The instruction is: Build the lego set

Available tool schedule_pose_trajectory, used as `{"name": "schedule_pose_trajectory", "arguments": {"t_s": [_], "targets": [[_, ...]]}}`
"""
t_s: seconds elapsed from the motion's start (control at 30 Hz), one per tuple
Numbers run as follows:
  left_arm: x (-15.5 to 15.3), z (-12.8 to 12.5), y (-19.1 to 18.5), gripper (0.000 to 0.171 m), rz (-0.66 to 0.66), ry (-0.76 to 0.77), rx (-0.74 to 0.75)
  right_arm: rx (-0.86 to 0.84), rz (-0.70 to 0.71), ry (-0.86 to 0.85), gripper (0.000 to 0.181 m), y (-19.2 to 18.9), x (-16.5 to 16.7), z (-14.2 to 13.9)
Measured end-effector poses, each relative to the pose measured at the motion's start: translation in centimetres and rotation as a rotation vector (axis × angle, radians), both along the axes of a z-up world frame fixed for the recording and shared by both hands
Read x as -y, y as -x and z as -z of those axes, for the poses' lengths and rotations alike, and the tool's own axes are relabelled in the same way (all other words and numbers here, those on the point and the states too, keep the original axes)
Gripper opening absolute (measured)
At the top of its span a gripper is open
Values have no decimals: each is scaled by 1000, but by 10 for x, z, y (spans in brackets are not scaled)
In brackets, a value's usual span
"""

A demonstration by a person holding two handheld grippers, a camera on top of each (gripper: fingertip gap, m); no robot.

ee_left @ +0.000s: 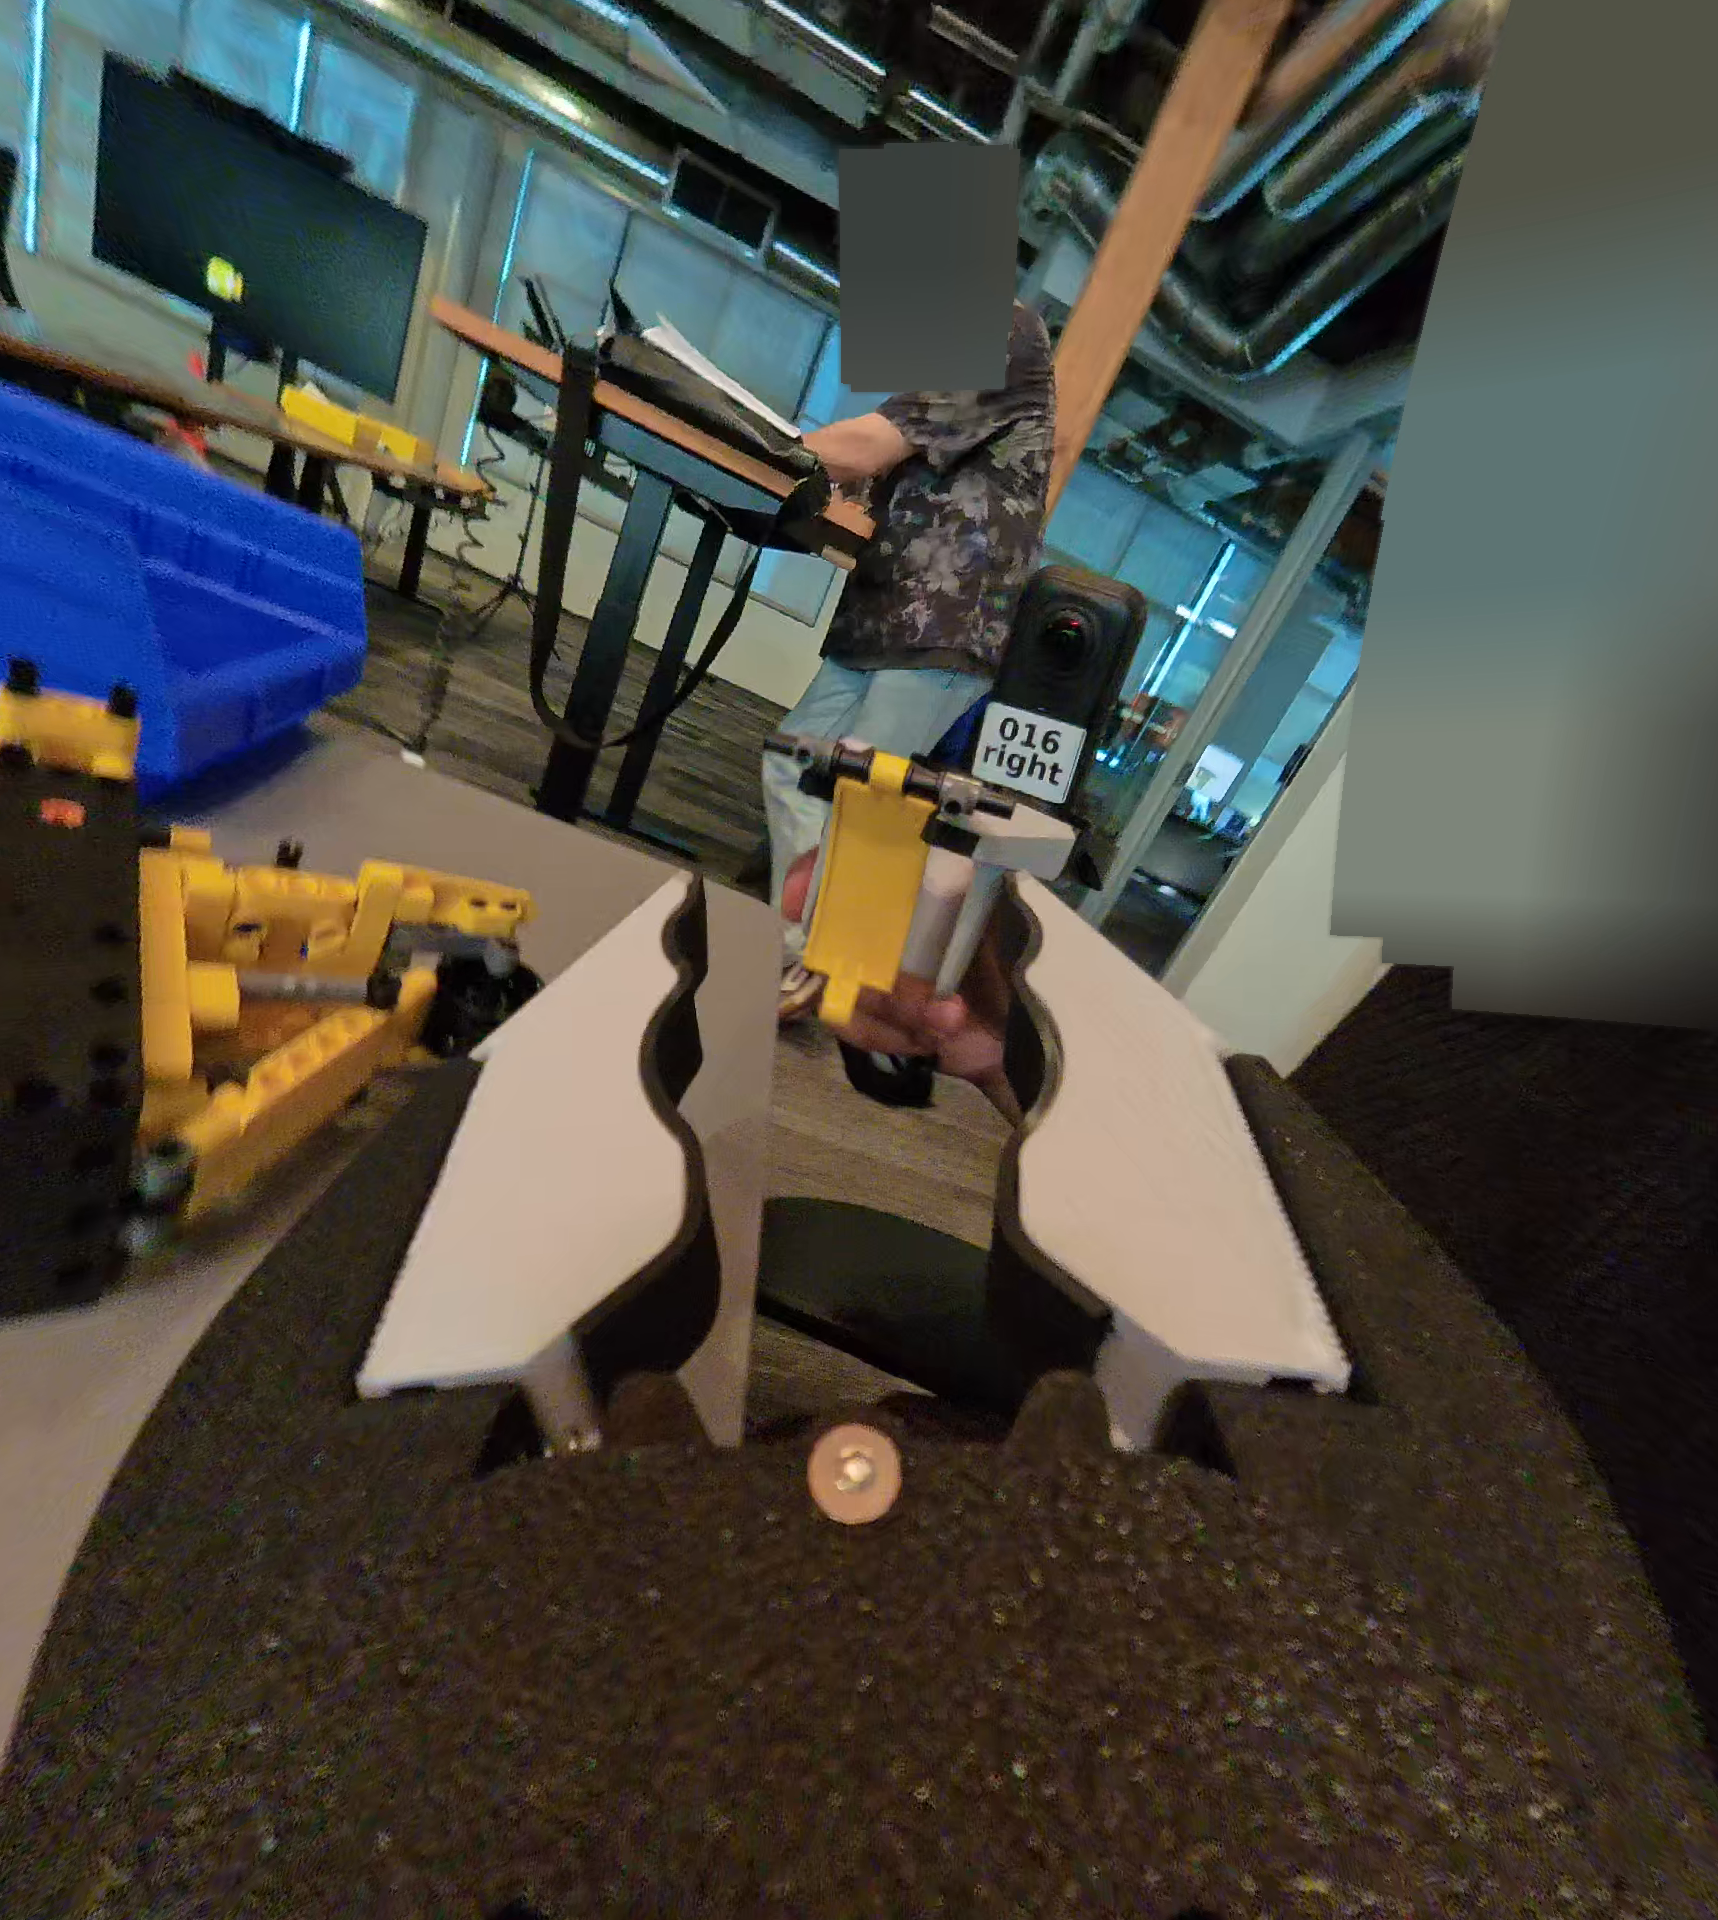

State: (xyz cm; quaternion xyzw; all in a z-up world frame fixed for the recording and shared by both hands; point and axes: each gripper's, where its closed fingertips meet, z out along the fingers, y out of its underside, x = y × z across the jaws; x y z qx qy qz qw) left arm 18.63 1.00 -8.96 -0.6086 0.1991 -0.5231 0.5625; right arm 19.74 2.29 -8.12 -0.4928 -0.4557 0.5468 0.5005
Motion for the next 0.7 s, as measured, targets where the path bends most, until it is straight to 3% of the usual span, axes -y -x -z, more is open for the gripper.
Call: {"name": "schedule_pose_trajectory", "arguments": {"t_s": [0.13, 0.27, 0.33, 0.4, 0.47, 0.7], "targets": [[15, 5, 16, 56, 91, 221, 177, 115, 11, -128, 24, 11, 4, 10], [14, 28, 21, 55, 149, 523, 287, 268, -41, -251, 24, 32, 18, 33], [17, 34, 23, 47, 149, 556, 280, 338, -66, -296, 24, 41, 23, 43], [20, 36, 27, 17, 131, 531, 247, 390, -84, -331, 25, 47, 26, 51], [21, 36, 34, 4, 102, 520, 231, 419, -96, -355, 25, 53, 27, 55], [25, 37, 44, 14, 104, 530, 246, 423, -155, -395, 25, 68, 34, 57]]}}
